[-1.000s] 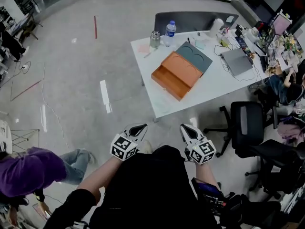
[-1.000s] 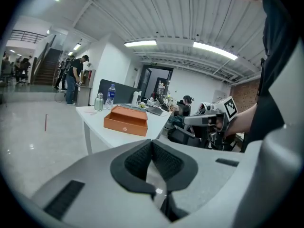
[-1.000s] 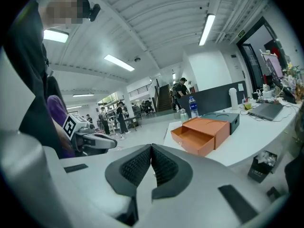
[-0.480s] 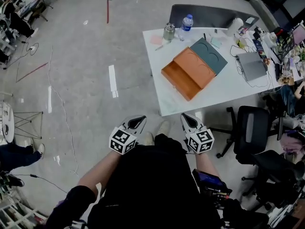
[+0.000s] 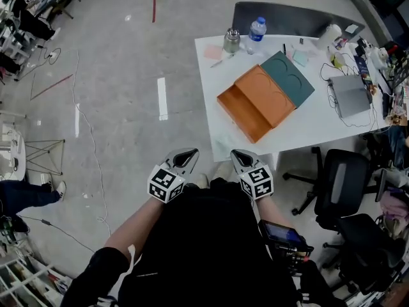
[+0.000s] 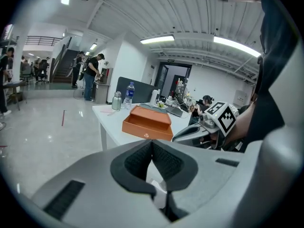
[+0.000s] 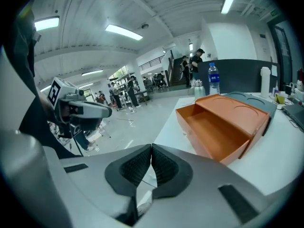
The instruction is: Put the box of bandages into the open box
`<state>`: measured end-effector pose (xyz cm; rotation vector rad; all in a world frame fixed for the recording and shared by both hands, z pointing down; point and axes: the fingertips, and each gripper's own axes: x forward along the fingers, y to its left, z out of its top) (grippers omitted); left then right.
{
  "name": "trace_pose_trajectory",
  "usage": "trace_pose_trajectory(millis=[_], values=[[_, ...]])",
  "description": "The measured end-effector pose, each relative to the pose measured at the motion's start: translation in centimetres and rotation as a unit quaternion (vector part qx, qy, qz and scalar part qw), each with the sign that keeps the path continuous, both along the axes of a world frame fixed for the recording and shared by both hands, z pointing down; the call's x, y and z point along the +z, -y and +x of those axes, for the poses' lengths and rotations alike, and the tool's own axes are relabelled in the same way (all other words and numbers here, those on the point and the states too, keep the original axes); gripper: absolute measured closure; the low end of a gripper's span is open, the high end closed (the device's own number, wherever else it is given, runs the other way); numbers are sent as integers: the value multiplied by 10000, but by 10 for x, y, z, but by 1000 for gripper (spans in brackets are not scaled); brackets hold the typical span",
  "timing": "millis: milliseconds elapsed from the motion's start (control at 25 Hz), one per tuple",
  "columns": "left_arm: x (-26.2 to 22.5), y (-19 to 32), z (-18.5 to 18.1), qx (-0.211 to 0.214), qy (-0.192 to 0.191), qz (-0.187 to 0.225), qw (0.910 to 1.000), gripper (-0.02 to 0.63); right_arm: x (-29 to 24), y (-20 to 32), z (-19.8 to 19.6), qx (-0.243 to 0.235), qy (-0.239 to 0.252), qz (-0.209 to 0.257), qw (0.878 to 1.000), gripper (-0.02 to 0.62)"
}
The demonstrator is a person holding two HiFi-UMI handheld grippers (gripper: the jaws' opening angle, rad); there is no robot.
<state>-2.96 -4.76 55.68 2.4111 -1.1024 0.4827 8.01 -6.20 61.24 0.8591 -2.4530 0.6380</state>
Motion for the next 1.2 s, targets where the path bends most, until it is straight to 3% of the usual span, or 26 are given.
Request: trace_pose_trajectory(millis=[240,600,760,840,1000,1080,1200], values=[[1,7,3,-94,43,-55,9999,597,23,7,-5,-230,-442,-176,9986,568],[9,11,-34,-336,-86,-193,9992,597,45,17,-12,-135,-1050,-435,9934,565],[11,19,-54,-486,-204,-197,9984,597,55,21,-15,-68,-1464,-636,9872,491],[10,23,-60,-522,-281,-158,9981,597,63,21,-15,-59,-1684,-793,9825,488],[12,23,-75,-599,-371,-156,9974,597,75,19,-14,-119,-2205,-943,9707,496],[14,21,-82,-638,-405,-182,9970,597,74,22,-15,-166,-2433,-815,9664,550],[18,18,-89,-656,-424,-241,9967,597,66,24,-19,-346,-2574,-607,9638,560]])
